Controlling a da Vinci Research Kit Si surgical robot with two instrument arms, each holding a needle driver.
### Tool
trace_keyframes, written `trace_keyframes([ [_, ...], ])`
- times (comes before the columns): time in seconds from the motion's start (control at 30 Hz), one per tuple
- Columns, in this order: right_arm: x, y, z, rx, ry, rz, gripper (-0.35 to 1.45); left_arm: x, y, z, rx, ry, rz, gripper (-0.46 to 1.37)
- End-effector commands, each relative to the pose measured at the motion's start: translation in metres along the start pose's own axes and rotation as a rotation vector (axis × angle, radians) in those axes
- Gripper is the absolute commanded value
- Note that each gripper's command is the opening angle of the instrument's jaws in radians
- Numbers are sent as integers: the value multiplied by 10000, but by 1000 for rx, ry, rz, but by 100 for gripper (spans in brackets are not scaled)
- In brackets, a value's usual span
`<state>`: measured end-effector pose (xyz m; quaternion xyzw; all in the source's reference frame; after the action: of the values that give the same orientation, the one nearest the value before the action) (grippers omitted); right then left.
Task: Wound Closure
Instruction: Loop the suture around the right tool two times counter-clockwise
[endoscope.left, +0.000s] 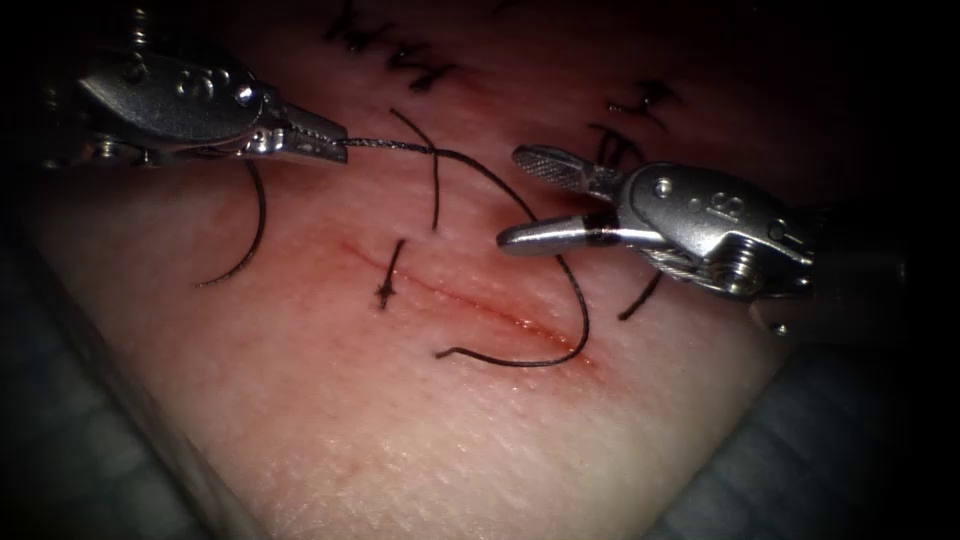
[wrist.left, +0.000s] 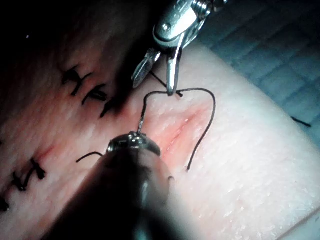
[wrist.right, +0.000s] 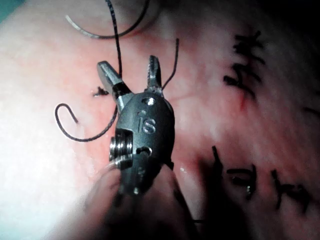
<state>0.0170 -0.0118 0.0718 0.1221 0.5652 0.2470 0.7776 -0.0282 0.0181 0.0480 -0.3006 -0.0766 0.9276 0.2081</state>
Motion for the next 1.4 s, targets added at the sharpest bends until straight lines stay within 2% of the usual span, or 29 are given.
trace_keyframes([
  [0.03, 1, 2, -3, -4, 20, 4, 77, -1, 1, -1, -1, 0, 12, -35],
  [0.13, 3, 9, -12, -10, 49, 9, 75, -1, 3, -5, -1, 0, 46, -35],
  [0.23, 4, 19, -19, -4, 48, 13, 73, 1, 5, -10, -2, 0, 103, -35],
  [0.43, -4, 36, -15, -6, 47, 13, 71, 9, 9, -22, -17, 19, 225, -35],
  [0.47, -6, 39, -13, -7, 47, 12, 66, 11, 10, -24, -24, 25, 228, -35],
  [0.5, -8, 41, -11, -10, 50, 11, 57, 13, 11, -27, -25, 36, 228, -35],
  [0.53, -9, 43, -10, -10, 50, 10, 37, 15, 11, -29, -29, 42, 231, -35],
  [0.57, -13, 44, -7, -14, 53, 7, 8, 19, 12, -34, -30, 58, 234, -35],
  [0.6, -18, 45, -2, -17, 54, 3, -35, 24, 14, -39, -35, 78, 222, -35],
  [0.8, -42, 36, 28, 5, 68, -33, -35, 46, 16, -50, -35, 155, 181, -35],
  [1.03, -63, 18, 70, 45, 91, -62, -35, 57, 17, -37, -17, 186, 148, -35],
  [1.2, -65, 4, 87, 85, 110, -57, -35, 55, 14, -21, 0, 189, 134, -35],
  [1.4, -57, -15, 89, 129, 137, -65, -35, 34, 5, 3, 31, 187, 107, -35],
])
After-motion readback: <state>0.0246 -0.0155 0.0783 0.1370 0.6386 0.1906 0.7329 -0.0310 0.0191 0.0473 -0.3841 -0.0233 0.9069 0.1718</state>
